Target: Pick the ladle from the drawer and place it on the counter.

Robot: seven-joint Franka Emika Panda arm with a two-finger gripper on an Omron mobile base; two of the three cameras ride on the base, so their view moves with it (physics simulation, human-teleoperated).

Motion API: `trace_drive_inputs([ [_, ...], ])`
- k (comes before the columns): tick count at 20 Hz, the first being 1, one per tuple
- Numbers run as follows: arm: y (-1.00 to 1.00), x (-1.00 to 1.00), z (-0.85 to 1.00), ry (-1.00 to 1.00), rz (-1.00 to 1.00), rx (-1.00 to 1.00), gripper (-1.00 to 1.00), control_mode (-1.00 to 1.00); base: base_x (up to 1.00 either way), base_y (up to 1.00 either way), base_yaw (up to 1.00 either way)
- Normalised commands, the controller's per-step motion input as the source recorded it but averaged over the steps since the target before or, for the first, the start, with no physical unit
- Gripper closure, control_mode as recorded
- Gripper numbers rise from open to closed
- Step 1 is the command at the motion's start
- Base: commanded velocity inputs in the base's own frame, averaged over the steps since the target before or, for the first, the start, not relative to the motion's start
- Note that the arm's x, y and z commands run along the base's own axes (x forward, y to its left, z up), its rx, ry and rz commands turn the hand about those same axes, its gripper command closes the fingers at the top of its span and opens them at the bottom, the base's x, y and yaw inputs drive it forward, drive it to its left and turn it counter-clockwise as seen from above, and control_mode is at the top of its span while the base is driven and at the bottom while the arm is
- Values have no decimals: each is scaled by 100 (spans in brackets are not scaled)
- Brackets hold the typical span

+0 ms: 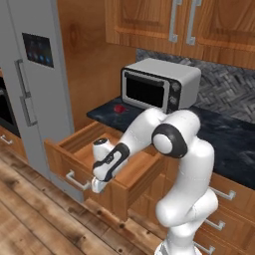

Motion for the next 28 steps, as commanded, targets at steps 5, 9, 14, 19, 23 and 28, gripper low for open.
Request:
trace_drive_inputs([
  [5,88,-35,53,-18,-6,17,-100,-100,0,0,0],
  [9,7,6,100,-13,-43,30,-100,-100,0,0,0],
  [14,-59,28,48,6,-67,29,-100,-100,0,0,0],
  [19,-90,35,-1,19,-69,9,-100,-100,0,0,0],
  [23,-83,70,-12,23,-39,1,-100,-100,0,0,0],
  [28,-2,95,-10,23,-3,0,-100,-100,0,0,0],
])
